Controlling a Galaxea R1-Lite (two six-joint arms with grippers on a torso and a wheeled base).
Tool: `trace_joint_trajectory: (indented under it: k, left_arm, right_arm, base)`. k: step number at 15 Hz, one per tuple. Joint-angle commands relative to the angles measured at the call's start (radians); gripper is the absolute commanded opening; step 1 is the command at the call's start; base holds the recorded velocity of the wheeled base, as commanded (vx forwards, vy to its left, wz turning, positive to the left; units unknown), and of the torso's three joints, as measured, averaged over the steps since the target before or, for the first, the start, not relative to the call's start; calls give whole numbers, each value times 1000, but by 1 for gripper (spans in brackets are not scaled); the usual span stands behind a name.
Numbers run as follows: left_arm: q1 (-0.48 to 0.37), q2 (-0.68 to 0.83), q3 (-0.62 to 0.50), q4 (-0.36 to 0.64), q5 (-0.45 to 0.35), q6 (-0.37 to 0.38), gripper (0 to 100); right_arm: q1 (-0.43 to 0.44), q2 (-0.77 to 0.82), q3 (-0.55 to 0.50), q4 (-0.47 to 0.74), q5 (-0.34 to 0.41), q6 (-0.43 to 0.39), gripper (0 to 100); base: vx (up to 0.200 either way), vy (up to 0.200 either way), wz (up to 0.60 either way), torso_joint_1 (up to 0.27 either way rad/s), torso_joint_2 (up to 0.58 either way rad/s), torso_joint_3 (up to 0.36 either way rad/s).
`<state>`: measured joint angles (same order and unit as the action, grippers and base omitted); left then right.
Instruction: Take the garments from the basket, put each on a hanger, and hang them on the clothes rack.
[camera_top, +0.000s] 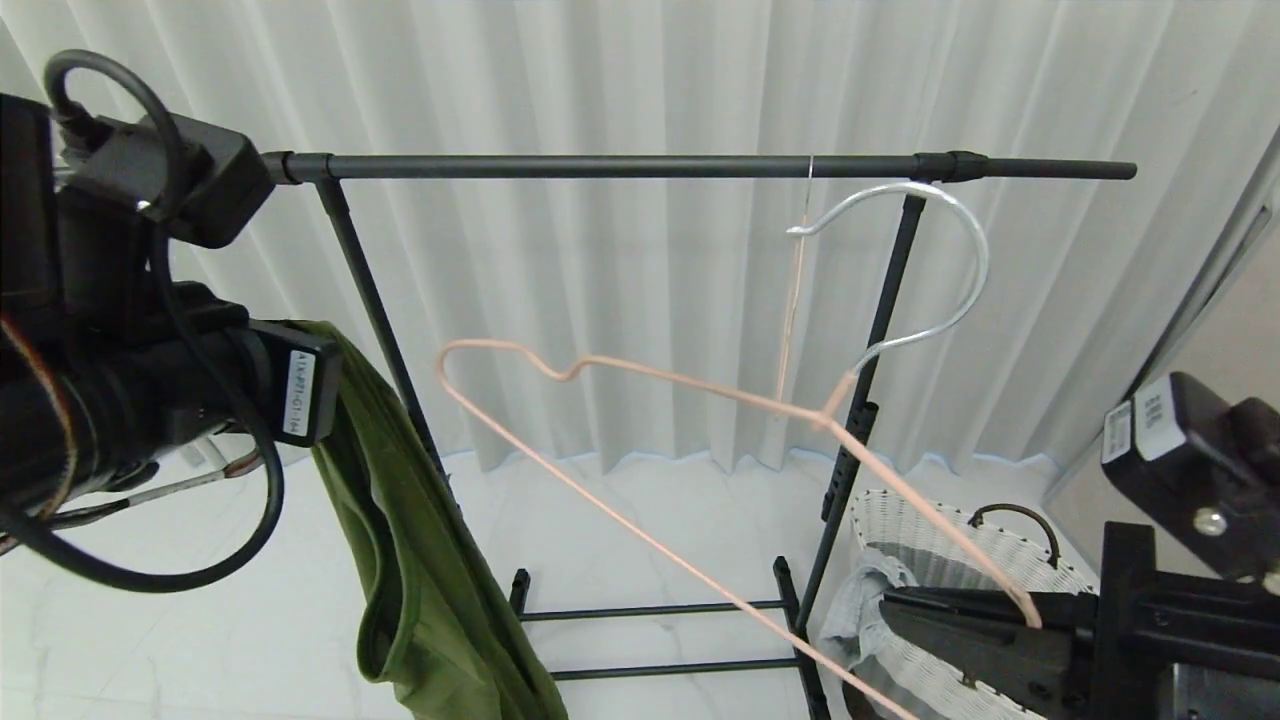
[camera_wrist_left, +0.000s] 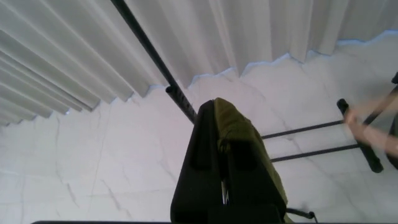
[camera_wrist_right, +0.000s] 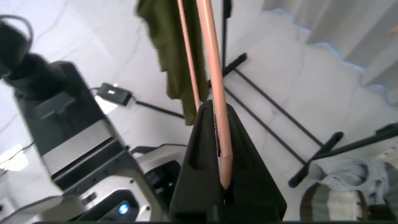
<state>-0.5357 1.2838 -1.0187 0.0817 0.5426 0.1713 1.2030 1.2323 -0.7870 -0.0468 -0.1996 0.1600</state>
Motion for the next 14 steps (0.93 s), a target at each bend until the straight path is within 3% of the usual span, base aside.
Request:
trace_joint_trajectory:
  k: [1, 7, 14]
  left_arm:
    - [14, 69, -26, 1, 0, -13, 0]
    - [0, 61, -50, 0, 0, -21, 0]
    - [-15, 49, -50, 0, -1, -27, 0]
  right_arm:
    - [55, 32, 0, 1, 0, 13, 0]
    - [76, 107, -3, -41, -4, 46, 0]
    - [4, 219, -58, -113, -15, 58, 0]
  base:
    - [0, 0, 0, 0, 0, 0]
    - [0, 0, 0, 0, 0, 0]
    - [0, 0, 0, 0, 0, 0]
